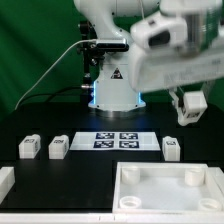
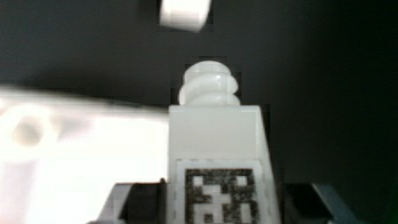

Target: Assemble one leg

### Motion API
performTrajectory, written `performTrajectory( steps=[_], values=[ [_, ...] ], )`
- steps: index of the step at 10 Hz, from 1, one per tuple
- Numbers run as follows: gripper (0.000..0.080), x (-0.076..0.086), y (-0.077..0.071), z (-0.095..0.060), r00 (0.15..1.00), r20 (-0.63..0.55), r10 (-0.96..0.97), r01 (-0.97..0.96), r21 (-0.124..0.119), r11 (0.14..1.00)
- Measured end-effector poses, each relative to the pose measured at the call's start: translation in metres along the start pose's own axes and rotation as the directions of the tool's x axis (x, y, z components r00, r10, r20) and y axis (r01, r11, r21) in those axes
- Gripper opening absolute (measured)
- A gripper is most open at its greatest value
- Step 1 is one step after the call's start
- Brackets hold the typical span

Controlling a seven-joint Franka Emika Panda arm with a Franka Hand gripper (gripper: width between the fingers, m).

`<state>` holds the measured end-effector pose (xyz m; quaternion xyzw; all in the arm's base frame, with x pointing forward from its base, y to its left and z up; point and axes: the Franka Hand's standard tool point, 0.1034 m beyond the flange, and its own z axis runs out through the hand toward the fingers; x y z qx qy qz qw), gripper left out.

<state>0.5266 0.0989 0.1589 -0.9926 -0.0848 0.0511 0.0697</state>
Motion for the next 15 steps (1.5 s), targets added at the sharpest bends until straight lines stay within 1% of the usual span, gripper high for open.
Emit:
performTrajectory(
  steps=[1,2,3,4,5,6,7,8,9,10,13,14,15],
  values=[
    [0.0291,0.018,0.005,-0.008,0.994,-0.110,0.006,-0.007,-0.010,1.000],
    [0.0291,0.018,0.007,-0.005,0.973,-0.232,0.000,-0.007,-0.032,0.999],
    [0.0291,0.013,0.010,-0.002,0.952,-0.307,-0.005,-0.011,-0.048,0.999],
    [0.0291,0.017,0.014,-0.005,0.918,-0.395,-0.015,-0.012,-0.067,0.998],
    [0.0291,0.018,0.019,-0.007,0.866,-0.500,-0.032,-0.017,-0.092,0.996],
    [0.0291,0.022,0.022,-0.005,0.818,-0.573,-0.045,-0.023,-0.110,0.994],
    [0.0291,0.045,0.023,-0.002,0.793,-0.608,-0.041,-0.028,-0.103,0.994],
    [0.0291,0.072,0.021,-0.005,0.773,-0.633,-0.039,-0.027,-0.093,0.995],
    [0.0291,0.086,0.019,-0.006,0.745,-0.665,-0.046,-0.025,-0.097,0.995],
    [0.0291,0.086,0.018,-0.003,0.757,-0.652,-0.046,-0.021,-0.094,0.995],
    [0.0291,0.085,0.018,-0.003,0.757,-0.652,-0.045,-0.022,-0.094,0.995],
    [0.0291,0.085,0.019,0.000,0.759,-0.649,-0.044,-0.022,-0.093,0.995],
    [0.0291,0.085,0.017,0.014,0.767,-0.641,-0.042,-0.020,-0.088,0.996]
  ],
)
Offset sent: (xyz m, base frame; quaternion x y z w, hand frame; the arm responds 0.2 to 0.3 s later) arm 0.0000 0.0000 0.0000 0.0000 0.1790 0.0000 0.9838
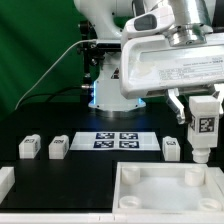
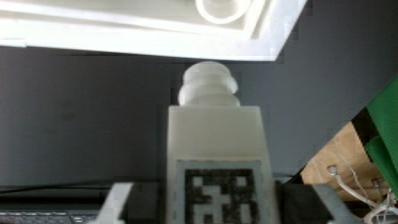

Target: Assemble one leg

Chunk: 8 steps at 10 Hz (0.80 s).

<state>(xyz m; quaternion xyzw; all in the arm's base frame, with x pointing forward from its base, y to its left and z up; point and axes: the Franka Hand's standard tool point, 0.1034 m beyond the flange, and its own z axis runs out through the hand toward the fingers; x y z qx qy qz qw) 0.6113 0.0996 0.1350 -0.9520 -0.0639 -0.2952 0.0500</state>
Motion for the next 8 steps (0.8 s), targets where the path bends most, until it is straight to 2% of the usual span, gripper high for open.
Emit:
performTrajectory(
  steps=[2,5,8],
  values=[
    [0.0291,-0.006,-0.003,0.020,1.000,0.017,0.007,-0.007,0.010,1.000],
    [0.0291,-0.014,-0.009,0.029,1.000,0.026,0.005,-0.005,0.018,1.000],
    [0.0291,-0.019,-0.002,0.036,0.999,0.036,0.013,-0.013,0.013,1.000]
  ],
)
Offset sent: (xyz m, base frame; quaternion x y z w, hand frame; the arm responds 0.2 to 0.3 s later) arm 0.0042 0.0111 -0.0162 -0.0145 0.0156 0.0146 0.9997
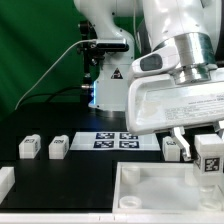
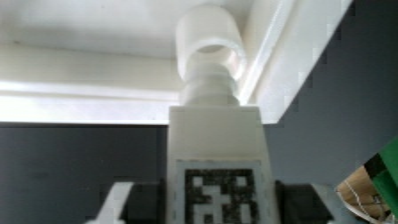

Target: Assemble one leg

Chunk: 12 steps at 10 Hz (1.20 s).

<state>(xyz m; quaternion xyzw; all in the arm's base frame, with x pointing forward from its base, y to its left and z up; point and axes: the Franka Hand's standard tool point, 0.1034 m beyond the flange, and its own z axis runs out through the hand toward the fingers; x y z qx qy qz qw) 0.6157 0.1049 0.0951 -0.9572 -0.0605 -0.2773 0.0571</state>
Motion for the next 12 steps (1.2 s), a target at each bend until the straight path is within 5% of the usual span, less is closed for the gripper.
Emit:
performTrajectory(
  steps=[12],
  values=[
    [0.0291,-0.009,-0.008,0.017,1.000,0.011,-0.002,0.002,0.010,1.000]
  ],
)
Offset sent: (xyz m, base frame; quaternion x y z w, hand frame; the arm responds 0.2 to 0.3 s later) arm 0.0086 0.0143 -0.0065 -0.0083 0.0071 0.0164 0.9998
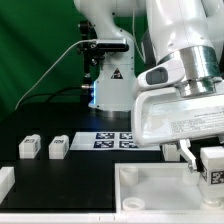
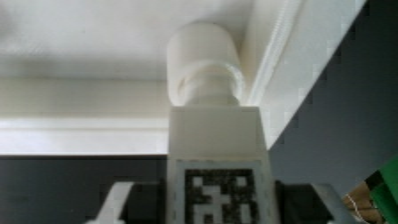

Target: Assemble one leg

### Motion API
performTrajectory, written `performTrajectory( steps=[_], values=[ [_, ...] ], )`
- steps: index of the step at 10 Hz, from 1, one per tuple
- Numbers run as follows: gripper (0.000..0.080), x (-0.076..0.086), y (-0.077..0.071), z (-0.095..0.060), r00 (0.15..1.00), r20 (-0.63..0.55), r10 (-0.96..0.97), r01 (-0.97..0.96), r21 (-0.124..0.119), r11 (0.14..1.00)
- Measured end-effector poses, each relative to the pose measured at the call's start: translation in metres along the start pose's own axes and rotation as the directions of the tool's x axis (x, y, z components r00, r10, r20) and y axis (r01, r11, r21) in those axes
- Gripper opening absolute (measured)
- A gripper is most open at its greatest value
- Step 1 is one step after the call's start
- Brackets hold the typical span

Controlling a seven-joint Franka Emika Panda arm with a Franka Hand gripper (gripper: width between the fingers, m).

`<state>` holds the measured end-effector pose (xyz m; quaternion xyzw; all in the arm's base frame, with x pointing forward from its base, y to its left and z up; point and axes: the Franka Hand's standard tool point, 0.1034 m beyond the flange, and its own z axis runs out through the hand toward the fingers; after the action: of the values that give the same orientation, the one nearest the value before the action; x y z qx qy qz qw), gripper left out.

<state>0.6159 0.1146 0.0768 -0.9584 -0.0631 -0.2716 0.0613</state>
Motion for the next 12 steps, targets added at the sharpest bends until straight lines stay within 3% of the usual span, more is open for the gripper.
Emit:
performTrajectory(
  steps=[9,10,11,12],
  values=[
    [0.0291,-0.0059,-0.0008,0.0072,1.000,-0.029,0.005,-0.006,-0.009,1.000],
    [0.0466,-0.0060,-0.0008,0.0072,1.000,-0.029,0.005,-0.006,-0.009,1.000],
    [0.0584,-0.0063,-0.0008,0.0073,1.000,-0.029,0.006,-0.006,-0.009,1.000],
    [0.0584,-0.0064,-0.0008,0.0074,1.000,-0.028,0.006,-0.006,-0.009,1.000]
  ],
)
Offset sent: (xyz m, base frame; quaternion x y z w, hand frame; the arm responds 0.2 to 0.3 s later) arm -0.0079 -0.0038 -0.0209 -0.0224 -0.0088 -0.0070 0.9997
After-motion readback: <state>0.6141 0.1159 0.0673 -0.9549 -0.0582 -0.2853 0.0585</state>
